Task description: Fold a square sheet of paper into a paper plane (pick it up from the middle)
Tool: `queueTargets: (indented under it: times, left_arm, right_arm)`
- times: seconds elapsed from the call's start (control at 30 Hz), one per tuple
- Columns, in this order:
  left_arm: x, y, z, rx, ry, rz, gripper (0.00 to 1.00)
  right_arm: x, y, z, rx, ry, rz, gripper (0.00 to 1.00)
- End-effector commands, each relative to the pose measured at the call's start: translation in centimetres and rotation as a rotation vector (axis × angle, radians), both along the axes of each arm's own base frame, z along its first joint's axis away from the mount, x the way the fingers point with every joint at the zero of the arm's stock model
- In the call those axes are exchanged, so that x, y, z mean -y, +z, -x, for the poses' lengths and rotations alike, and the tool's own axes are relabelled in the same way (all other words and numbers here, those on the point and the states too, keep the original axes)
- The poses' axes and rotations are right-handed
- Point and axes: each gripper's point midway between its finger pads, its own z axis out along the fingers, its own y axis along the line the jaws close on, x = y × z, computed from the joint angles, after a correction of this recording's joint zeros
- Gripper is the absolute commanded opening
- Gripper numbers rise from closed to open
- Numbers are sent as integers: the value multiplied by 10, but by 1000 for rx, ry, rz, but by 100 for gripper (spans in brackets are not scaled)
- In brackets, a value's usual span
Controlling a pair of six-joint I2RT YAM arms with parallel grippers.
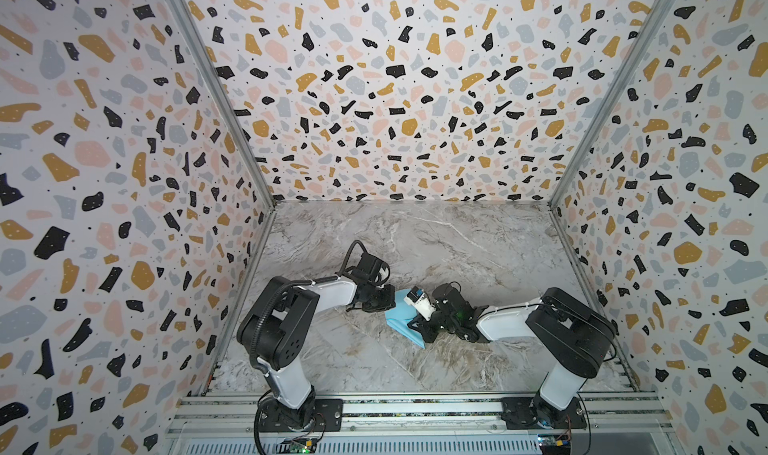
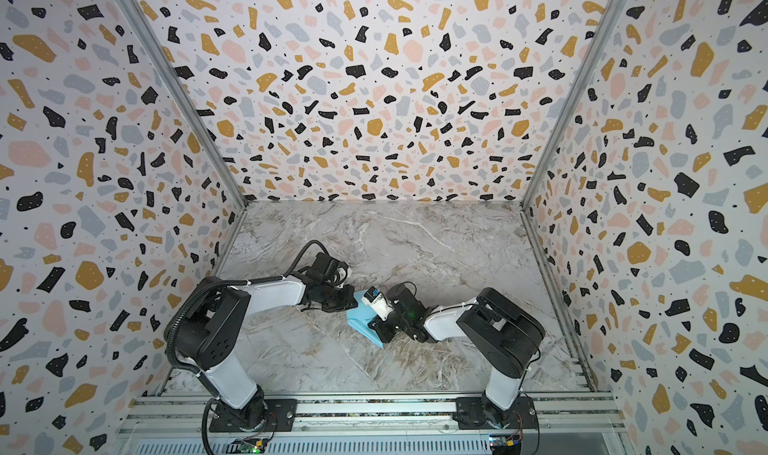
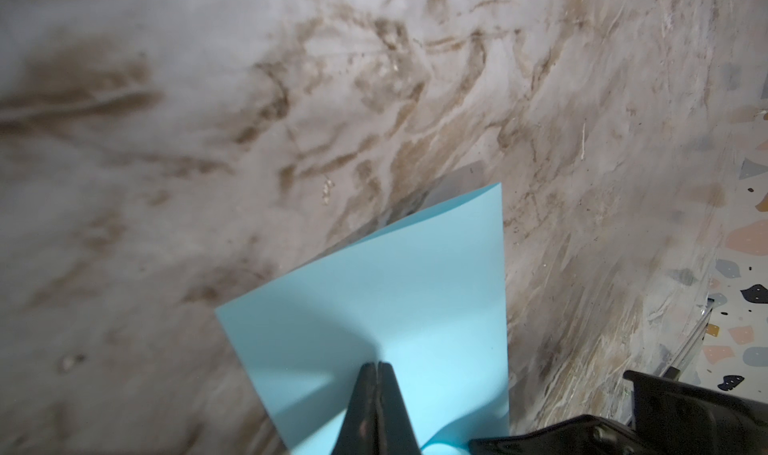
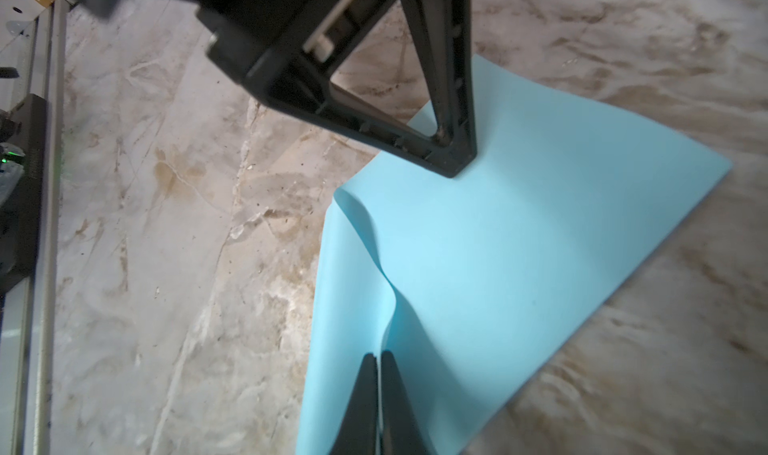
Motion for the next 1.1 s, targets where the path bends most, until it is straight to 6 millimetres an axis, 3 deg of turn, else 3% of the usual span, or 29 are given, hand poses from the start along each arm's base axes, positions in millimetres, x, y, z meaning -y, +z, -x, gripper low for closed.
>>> queueTargets:
  times: [0.0, 0.23, 0.4, 0.5, 0.77, 0.97, 1.07]
  left_arm:
    - [-7, -11, 6, -22, -3, -47, 0]
    - [0, 7, 1, 6, 2, 2, 2]
    - [5, 38, -4, 79, 40, 82, 12]
    - [8, 47, 5, 90, 78, 167, 16]
    - [20, 51, 45, 85, 121, 303, 19]
    - [21, 40, 60, 46, 138, 307, 13]
    - [26, 41, 58, 64, 128, 321, 12]
  right_arm:
    - [-2, 10, -3, 8, -3, -14, 7]
    - [1, -2, 0, -12, -2, 12, 7]
    - [2, -5, 0, -18, -6, 19, 7]
    - [4, -7, 0, -21, -16, 27, 7]
    - [6, -11, -3, -39, -43, 31, 7]
    - [5, -12, -3, -49, -47, 31, 7]
    - [5, -12, -5, -51, -51, 29, 7]
